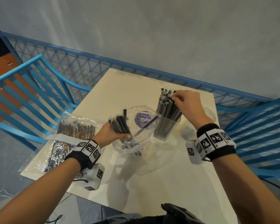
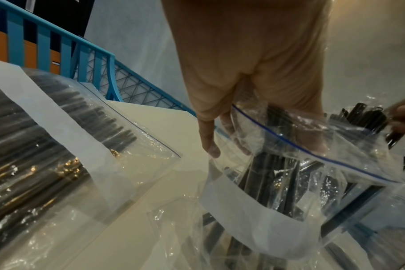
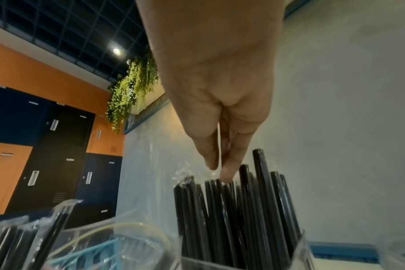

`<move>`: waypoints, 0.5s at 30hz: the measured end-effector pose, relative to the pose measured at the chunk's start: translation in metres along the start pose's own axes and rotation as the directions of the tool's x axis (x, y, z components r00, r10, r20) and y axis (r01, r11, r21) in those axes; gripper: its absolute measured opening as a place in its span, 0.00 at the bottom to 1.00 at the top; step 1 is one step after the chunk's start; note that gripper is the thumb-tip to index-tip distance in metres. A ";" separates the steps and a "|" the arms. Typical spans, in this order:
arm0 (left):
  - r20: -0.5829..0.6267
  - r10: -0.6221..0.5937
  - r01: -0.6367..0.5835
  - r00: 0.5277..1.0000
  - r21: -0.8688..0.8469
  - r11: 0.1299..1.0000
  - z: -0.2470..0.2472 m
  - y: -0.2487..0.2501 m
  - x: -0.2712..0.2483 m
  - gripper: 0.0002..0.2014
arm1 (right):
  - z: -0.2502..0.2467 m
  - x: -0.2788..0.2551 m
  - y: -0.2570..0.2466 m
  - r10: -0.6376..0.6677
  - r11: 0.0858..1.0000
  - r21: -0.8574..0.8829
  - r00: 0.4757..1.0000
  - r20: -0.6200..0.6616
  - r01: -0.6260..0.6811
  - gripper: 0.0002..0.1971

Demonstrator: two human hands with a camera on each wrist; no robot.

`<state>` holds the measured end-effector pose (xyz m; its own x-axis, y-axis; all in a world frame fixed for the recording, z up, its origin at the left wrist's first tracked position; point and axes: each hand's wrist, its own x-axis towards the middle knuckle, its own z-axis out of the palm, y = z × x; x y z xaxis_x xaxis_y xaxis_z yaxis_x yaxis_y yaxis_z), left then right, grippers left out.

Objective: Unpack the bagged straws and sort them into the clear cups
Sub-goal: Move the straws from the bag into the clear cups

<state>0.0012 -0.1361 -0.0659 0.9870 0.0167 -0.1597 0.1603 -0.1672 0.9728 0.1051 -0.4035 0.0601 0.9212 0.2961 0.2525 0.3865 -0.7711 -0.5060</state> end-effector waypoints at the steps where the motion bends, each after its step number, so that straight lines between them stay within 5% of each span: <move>1: 0.000 -0.003 0.003 1.000 -0.001 1.000 0.000 0.000 0.000 0.33 | 0.003 -0.001 0.001 0.008 0.999 -0.040 1.000 0.023 -0.007 0.10; 4: -0.007 -0.014 0.014 1.000 -0.015 1.000 0.000 0.000 0.000 0.33 | 0.008 -0.009 -0.006 -0.002 0.997 -0.080 0.994 -0.105 -0.006 0.11; 7: -0.004 -0.013 0.012 1.000 -0.014 1.000 0.000 0.000 0.001 0.34 | 0.013 -0.025 -0.036 -0.082 0.991 0.075 0.954 -0.290 0.108 0.08; 10: -0.006 -0.010 0.010 1.000 -0.011 1.000 0.001 0.001 0.002 0.34 | 0.041 -0.042 -0.061 -0.102 0.977 0.189 0.995 0.011 0.098 0.11; 13: -0.009 -0.025 0.025 1.000 -0.002 1.000 0.002 0.003 0.001 0.33 | 0.076 -0.052 -0.070 -0.038 0.993 0.114 0.920 0.390 -0.007 0.17; 15: -0.014 -0.025 0.025 1.000 0.024 0.999 0.003 0.006 -0.001 0.28 | 0.092 -0.056 -0.072 -0.066 0.991 0.130 0.875 0.479 0.004 0.27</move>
<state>0.0012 -0.1402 -0.0607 0.9827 0.0344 -0.1818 0.1850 -0.1906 0.9641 0.0297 -0.3127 0.0061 0.8021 0.5804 -0.1407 0.3926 -0.6900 -0.6080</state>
